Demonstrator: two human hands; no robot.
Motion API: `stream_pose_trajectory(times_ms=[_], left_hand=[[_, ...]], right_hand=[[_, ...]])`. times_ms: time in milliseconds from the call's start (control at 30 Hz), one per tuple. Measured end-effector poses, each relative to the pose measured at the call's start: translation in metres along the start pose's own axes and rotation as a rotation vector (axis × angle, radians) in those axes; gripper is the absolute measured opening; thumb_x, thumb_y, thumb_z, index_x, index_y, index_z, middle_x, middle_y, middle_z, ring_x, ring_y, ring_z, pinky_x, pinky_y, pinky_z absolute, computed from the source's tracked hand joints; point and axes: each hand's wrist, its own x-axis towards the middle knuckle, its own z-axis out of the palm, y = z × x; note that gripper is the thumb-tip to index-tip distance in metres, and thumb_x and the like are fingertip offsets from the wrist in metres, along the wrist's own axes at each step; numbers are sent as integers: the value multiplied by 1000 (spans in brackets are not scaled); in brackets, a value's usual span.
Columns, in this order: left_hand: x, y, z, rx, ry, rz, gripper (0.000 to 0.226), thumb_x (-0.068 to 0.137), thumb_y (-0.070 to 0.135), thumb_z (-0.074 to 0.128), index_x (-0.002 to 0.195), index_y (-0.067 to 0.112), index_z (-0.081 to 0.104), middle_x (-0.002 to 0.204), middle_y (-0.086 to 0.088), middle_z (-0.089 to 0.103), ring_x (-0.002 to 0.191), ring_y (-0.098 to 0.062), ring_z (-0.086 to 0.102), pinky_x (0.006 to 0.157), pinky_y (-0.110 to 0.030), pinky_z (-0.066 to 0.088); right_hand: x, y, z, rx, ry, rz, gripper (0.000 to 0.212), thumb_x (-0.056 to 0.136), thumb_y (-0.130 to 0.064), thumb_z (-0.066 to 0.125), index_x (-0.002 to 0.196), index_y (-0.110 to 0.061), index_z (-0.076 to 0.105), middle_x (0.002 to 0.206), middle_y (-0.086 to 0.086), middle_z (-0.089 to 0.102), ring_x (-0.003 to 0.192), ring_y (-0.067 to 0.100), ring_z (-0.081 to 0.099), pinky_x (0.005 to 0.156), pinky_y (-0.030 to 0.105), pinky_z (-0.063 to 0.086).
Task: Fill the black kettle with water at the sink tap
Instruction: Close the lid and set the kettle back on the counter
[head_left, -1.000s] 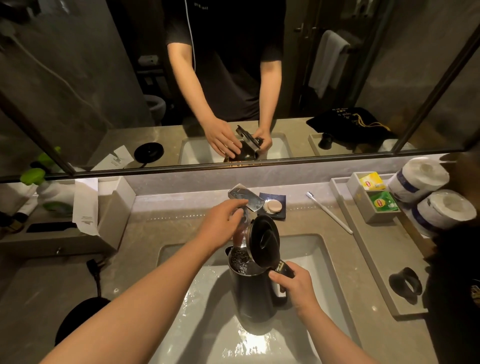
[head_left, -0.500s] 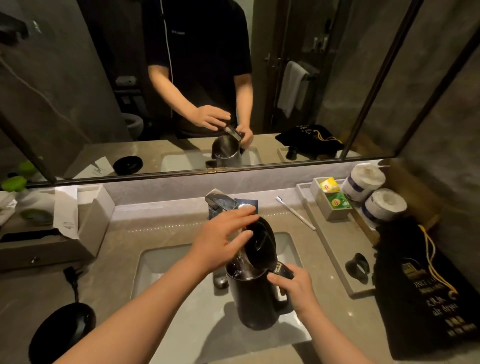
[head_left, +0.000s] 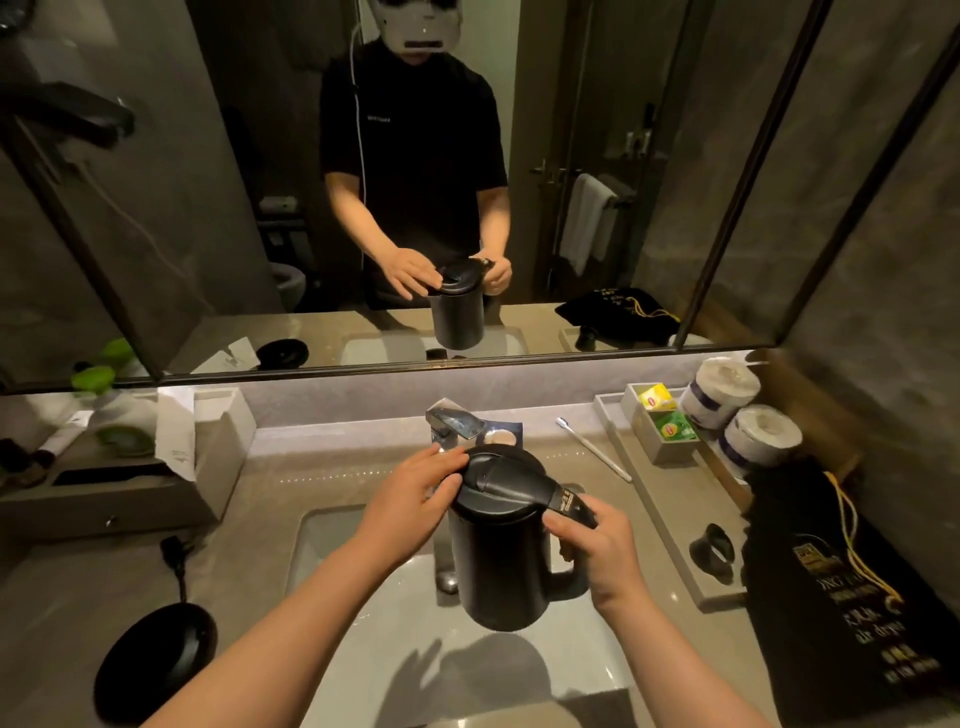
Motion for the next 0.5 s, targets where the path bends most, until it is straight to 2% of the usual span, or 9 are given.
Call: stream_pose_trajectory(times_ms=[100,200,267,333,367,433,500], left_hand=[[-3,-5,-13,-45,-12,-43,33,95,20,54,128,24,60,138,12,52,138,-11,31,111,-30,24],[-12,-11,-23,-121,-16,-72,35,96,20,55,130,23,58,142,7,49,139,-12,30,113,-35,23],[-21,-16,-28,-227,60,-137,40,95,21,57,134,21,53,144,6,45,136,-11,35,113,-34,26],[-31,-19,-34,-408,183,-287,48,92,25,62,137,20,50,141,5,48,129,-11,44,109,-36,34],[-36,-21,-38,-496,224,-358,45,90,29,63,134,23,54,135,7,54,124,-11,49,104,-35,40],[-45,-25,-47,-619,251,-436,23,91,34,61,112,38,69,112,15,70,111,-11,59,90,-30,48],[-54,-27,-55,-716,279,-468,20,93,33,57,97,43,74,99,14,74,104,-13,63,87,-33,48]], right_hand=[[2,-9,13,23,-15,1,31,57,-35,79,60,-9,63,52,5,50,49,18,43,45,25,40],[3,-15,26,41,-40,-1,32,55,-33,80,64,-7,63,52,5,47,48,17,41,45,24,39],[4,-19,35,48,-62,-3,34,55,-33,80,65,-6,62,53,5,46,49,18,40,46,24,39],[6,-24,46,50,-109,-10,27,56,-33,80,62,-13,63,52,-1,48,49,16,40,46,22,39],[6,-27,53,49,-137,-15,21,56,-32,79,60,-18,64,51,-5,50,49,14,41,46,20,40],[7,-32,68,62,-185,-34,16,57,-32,78,60,-20,68,52,-9,54,47,9,43,45,18,41],[6,-33,85,82,-226,-49,18,57,-31,78,65,-18,70,56,-4,56,48,8,45,45,18,41]])
